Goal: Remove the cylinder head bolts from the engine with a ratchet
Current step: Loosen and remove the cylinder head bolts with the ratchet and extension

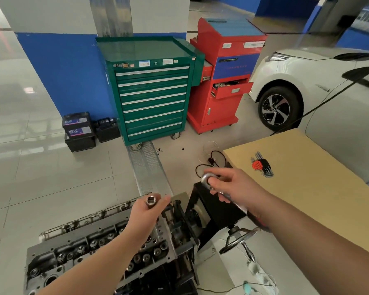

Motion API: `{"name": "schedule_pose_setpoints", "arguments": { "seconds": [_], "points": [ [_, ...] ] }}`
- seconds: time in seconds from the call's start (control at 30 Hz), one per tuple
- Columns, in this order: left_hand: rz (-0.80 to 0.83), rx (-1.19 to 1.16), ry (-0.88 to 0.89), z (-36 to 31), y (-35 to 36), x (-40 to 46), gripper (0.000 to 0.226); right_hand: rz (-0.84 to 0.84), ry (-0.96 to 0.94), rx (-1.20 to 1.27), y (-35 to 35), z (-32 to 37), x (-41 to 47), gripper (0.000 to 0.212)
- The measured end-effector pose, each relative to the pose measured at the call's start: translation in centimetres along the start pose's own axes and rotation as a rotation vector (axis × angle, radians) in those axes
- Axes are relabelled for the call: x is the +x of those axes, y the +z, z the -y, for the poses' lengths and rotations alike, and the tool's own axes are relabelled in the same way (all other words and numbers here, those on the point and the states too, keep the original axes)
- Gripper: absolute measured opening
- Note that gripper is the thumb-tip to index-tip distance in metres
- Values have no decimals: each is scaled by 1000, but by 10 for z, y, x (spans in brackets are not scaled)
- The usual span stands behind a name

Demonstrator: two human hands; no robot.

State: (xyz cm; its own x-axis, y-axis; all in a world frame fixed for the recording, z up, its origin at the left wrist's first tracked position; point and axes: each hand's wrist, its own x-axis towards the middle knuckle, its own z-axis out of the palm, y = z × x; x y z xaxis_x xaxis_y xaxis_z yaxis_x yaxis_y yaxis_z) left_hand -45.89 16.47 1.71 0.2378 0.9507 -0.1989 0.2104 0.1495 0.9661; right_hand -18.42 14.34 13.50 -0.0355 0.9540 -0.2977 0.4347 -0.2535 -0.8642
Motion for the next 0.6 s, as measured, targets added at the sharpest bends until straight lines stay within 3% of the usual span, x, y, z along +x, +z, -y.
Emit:
{"name": "schedule_pose_setpoints", "arguments": {
  "seconds": [0.1,0.2,0.37,0.6],
  "points": [
    [-21,-90,14,-3,2,-7,50,-100,135,-264,-36,-84,1,60],
    [-47,-28,-3,-4,6,-8,47,-204,232,-428,-75,-158,5,73],
    [-107,-205,-34,-4,10,-3,40,-228,296,-747,-132,-257,18,69],
    [-94,-227,0,-6,-1,3,49,-186,338,-827,-158,-340,27,73]
  ]
}}
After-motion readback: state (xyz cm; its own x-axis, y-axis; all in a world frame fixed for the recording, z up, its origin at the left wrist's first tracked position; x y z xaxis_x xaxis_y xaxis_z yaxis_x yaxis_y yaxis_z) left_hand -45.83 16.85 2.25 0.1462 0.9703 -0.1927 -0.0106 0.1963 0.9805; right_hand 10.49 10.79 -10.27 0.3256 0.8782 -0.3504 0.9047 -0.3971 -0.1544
